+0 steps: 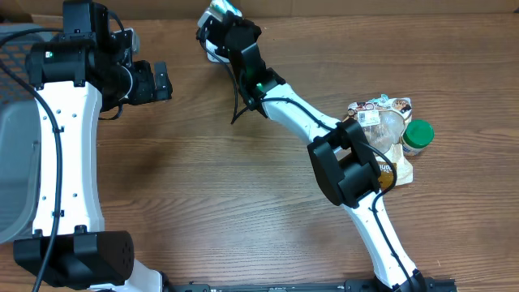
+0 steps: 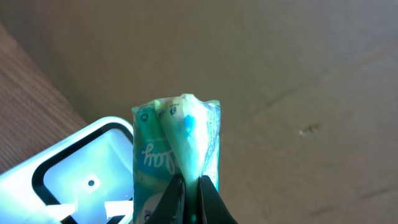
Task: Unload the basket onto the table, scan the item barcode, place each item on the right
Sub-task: 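Hold the green tissue pack in front of the scanner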
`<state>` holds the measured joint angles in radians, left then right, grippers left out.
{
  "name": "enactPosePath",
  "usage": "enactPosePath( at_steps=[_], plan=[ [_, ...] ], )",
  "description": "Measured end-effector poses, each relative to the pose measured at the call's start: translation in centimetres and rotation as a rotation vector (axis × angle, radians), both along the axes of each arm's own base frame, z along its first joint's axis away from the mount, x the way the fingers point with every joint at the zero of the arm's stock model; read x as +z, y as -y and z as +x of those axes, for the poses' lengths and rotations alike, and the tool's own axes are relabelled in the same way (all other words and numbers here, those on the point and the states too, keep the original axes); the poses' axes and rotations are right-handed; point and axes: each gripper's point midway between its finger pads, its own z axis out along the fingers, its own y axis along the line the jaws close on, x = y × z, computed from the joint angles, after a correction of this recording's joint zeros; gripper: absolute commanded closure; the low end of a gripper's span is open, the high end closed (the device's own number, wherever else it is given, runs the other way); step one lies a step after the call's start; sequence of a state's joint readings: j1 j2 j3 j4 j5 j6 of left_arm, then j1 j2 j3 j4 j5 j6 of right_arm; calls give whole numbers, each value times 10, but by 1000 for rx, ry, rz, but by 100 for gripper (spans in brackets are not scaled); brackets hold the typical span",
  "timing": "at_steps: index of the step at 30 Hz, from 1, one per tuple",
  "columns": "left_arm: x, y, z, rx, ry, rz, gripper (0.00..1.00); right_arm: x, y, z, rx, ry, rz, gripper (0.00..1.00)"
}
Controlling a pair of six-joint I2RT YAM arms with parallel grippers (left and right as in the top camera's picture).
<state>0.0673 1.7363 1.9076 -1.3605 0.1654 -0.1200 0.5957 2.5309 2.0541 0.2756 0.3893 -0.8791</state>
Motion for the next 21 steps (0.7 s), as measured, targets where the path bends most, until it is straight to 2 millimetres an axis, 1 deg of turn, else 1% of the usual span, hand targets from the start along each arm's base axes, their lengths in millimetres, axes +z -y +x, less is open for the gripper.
enactPosePath(
  at_steps=[2, 5, 12, 14, 17, 21],
  plan=[
    [0, 0, 0, 0, -1, 0, 0, -9, -4, 1, 21, 5, -39, 96],
    [0, 0, 0, 0, 0, 0, 0, -16, -7, 0, 42, 8, -66, 96],
    [0, 0, 0, 0, 0, 0, 0, -15, -16, -2, 103, 25, -111, 96],
    [0, 0, 0, 0, 0, 0, 0, -18, -18, -3, 119, 19, -126, 96],
    [0, 0, 0, 0, -1, 0, 0, -27, -20, -6, 141, -11, -149, 96],
    [0, 0, 0, 0, -1, 0, 1, -32, -23, -7, 163, -24, -175, 96]
  ],
)
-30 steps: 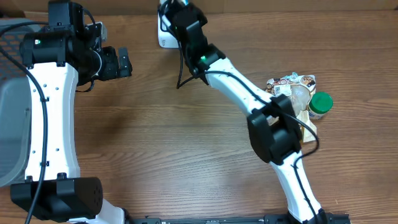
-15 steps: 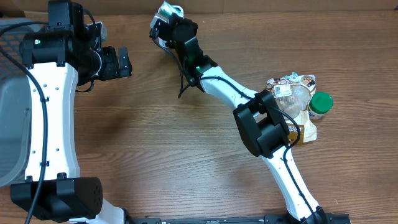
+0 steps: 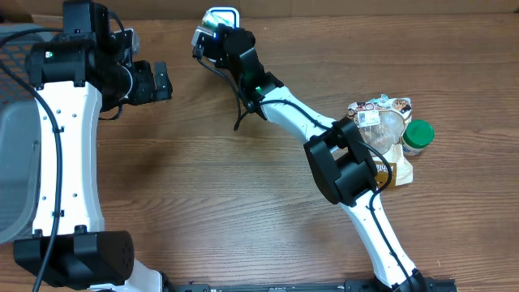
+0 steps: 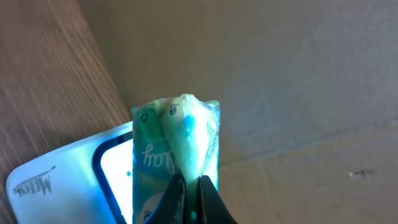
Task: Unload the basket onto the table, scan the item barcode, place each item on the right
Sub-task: 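Hold the green tissue pack in front of the scanner, then carry the green pack right and drop it beside the bread bag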
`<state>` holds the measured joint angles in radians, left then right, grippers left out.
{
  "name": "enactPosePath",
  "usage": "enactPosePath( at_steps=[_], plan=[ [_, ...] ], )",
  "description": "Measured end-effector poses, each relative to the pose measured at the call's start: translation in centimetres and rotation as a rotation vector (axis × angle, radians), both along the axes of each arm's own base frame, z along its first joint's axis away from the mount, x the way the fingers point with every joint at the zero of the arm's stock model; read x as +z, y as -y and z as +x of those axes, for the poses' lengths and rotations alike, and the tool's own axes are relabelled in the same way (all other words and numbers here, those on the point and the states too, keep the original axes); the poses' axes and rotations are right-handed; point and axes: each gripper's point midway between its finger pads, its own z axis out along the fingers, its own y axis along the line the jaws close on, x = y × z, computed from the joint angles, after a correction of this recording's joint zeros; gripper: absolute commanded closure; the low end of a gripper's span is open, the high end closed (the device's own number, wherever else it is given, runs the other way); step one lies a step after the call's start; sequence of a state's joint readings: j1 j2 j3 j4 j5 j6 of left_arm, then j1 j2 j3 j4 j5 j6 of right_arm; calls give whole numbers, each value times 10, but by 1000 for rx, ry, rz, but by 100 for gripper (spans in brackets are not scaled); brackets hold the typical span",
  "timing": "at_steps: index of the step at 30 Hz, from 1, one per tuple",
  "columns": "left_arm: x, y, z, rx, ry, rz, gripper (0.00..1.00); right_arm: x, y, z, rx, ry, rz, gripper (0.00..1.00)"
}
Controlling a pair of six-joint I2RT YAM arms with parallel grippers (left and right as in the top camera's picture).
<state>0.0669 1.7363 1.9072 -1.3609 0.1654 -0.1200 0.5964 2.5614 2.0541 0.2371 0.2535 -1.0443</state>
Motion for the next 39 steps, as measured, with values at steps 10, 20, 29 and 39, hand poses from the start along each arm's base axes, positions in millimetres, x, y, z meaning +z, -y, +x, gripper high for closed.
enactPosePath(
  at_steps=[10, 20, 29, 39],
  plan=[
    [0, 0, 0, 0, 0, 0, 0, 15, 1, 3, -13, 61, 12, 96],
    [0, 0, 0, 0, 1, 0, 0, 12, 23, -5, -163, -132, 159, 96],
    [0, 0, 0, 0, 0, 0, 0, 131, 76, -96, -341, -494, 521, 96],
    [0, 0, 0, 0, 0, 0, 0, 133, 193, -236, -728, -1011, 601, 96]
  ],
)
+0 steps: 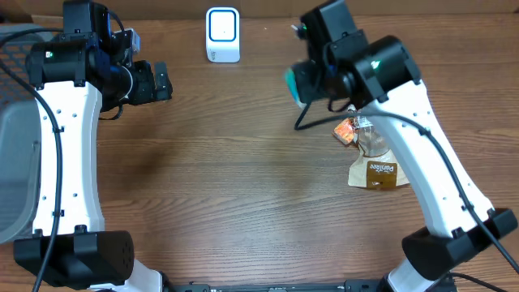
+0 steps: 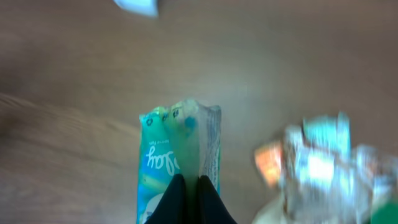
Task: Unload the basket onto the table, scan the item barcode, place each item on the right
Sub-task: 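Carry the green pack right and drop it beside the bread bag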
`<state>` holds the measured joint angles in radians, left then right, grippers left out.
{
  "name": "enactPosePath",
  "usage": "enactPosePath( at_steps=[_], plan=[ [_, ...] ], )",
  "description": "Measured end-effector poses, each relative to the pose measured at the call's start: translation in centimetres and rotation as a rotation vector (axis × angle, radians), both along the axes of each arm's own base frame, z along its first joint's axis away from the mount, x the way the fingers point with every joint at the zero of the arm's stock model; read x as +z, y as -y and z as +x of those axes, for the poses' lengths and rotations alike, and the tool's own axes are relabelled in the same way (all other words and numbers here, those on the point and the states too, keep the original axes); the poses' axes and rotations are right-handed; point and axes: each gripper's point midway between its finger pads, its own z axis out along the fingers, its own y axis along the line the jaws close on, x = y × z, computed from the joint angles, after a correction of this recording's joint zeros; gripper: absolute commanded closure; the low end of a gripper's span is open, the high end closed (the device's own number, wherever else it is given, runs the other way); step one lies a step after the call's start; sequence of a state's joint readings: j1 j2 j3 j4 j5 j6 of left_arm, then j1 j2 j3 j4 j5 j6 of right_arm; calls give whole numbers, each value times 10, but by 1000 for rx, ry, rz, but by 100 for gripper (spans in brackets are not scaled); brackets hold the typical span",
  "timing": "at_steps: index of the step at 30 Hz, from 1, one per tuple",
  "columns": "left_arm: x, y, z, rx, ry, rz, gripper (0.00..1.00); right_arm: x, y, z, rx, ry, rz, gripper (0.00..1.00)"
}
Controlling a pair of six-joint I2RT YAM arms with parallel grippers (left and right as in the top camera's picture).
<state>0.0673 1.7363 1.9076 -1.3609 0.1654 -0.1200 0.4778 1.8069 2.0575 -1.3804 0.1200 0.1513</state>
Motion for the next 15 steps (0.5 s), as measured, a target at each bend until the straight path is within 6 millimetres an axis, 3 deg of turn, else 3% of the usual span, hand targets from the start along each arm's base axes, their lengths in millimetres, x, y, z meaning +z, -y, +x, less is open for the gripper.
enactPosePath(
  at_steps=[8, 13, 15],
  plan=[
    [0, 0, 0, 0, 0, 0, 0, -105, 65, -18, -216, -321, -75, 96],
    [0, 0, 0, 0, 0, 0, 0, -148, 92, -22, -296, -387, -74, 96],
    [0, 0, 0, 0, 0, 0, 1, -155, 99, -23, -315, -396, -73, 86]
  ],
)
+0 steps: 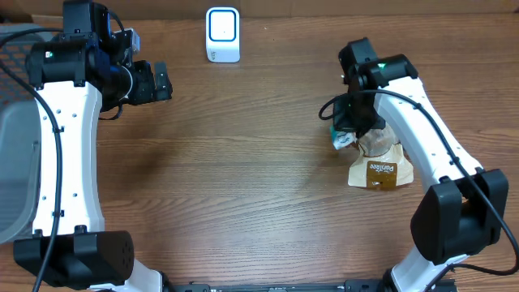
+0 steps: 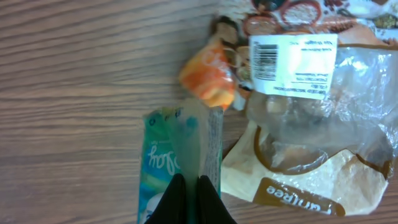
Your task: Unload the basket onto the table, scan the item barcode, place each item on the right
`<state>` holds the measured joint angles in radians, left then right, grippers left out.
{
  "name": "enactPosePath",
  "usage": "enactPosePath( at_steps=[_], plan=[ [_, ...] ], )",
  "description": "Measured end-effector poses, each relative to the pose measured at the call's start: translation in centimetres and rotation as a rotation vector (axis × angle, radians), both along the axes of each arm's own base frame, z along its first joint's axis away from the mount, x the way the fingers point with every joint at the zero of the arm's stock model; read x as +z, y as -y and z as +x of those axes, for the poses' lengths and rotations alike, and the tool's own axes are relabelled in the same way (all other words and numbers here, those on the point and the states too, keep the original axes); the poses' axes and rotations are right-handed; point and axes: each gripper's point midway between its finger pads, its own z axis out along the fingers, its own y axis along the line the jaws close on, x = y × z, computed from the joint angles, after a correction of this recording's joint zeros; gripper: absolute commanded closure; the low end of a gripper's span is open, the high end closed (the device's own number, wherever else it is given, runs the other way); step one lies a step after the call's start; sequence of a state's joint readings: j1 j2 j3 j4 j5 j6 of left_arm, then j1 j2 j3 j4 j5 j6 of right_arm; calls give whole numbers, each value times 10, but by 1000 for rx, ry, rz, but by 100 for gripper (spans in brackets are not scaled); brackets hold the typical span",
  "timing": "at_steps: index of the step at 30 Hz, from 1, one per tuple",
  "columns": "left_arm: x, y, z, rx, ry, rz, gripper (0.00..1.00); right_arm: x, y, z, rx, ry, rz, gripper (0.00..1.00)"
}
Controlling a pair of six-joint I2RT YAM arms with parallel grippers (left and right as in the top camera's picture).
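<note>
My right gripper [image 2: 191, 200] is shut on a teal snack packet [image 2: 174, 162], holding it low over the table beside a pile of other items. In the overhead view the right gripper [image 1: 350, 130] sits at the right of the table with the teal packet [image 1: 334, 130] peeking out at its left. The white barcode scanner [image 1: 222, 33] stands at the far edge of the table, well to the left of the packet. My left gripper [image 1: 160, 81] hangs at the upper left; its fingers are seen end on.
The pile holds a brown-and-white bag [image 2: 298, 180] [image 1: 379, 169], a clear bag with a white barcode label [image 2: 292, 59], and a small orange packet [image 2: 208, 81]. A grey bin [image 1: 16, 162] sits at the left edge of the table.
My right gripper has moved down and right with the teal packet, from mid-air right of the scanner to low beside the pile of bags. The left arm has not moved.
My right gripper held the teal packet right over the white scanner at the far edge. It stayed there a moment, shifted slightly. Then it was away to the right, above the pile, and now it is low next to the pile, still shut on the packet.
</note>
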<state>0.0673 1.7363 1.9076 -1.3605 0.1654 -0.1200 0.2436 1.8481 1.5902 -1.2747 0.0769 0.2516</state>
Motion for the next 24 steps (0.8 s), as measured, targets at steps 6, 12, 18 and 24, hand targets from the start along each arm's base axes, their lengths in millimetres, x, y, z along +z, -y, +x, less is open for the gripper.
enactPosePath(
  at_steps=[6, 12, 18, 24],
  plan=[
    [0, 0, 0, 0, 0, 0, 0, -8, 12, -3, -38, -21, -2, 64],
    [0, 0, 0, 0, 0, 0, 0, -8, 13, -3, -41, -21, -1, 60],
    [0, 0, 0, 0, 0, 0, 0, 3, 12, 0, -40, -5, 3, 52],
    [0, 0, 0, 0, 0, 0, 0, 58, 14, -10, -39, 116, 35, 46]
  ],
)
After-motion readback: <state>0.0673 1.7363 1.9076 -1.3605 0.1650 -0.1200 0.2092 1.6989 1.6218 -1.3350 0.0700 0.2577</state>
